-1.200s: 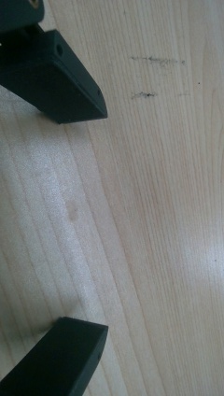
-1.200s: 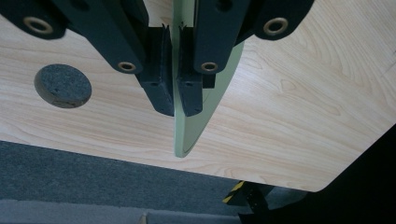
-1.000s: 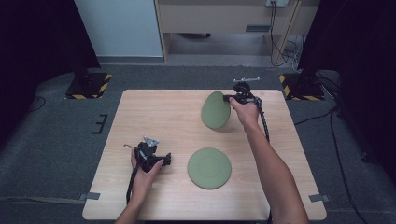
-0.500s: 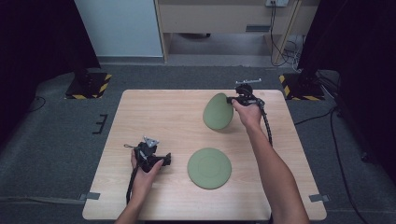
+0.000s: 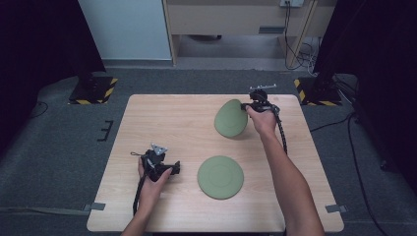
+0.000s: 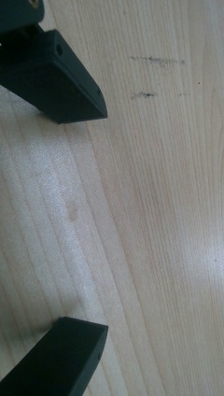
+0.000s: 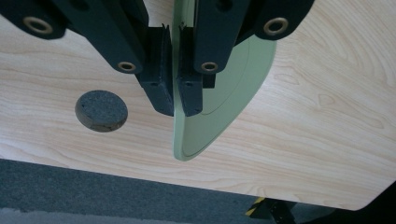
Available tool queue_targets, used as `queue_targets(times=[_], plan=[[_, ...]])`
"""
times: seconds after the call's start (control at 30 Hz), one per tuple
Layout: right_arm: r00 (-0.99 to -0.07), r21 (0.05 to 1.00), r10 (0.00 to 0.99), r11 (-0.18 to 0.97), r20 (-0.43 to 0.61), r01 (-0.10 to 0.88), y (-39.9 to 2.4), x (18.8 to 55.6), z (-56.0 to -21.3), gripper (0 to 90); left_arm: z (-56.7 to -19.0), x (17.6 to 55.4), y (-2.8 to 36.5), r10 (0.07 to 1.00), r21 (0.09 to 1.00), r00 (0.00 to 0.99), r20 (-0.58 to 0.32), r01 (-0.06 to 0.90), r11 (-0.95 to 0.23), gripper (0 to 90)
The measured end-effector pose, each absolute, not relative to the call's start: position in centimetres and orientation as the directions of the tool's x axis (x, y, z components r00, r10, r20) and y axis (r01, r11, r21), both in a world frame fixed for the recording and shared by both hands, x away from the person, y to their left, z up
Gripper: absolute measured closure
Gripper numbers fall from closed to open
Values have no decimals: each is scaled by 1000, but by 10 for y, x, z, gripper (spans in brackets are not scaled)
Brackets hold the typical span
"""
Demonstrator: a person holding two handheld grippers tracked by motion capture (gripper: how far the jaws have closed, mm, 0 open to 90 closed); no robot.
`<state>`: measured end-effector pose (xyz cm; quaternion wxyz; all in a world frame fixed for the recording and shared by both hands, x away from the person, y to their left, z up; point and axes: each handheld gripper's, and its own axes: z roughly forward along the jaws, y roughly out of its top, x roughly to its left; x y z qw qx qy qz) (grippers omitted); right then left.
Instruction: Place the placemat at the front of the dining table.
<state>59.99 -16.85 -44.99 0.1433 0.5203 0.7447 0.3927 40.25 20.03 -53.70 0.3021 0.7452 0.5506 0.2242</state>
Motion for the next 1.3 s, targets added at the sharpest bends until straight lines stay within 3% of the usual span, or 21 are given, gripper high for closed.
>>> queue_targets(times=[1.3], plan=[[-356, 701, 904, 96, 235, 707, -200, 594, -488, 854, -537, 403, 200, 957, 697, 291, 2, 685, -210, 0]])
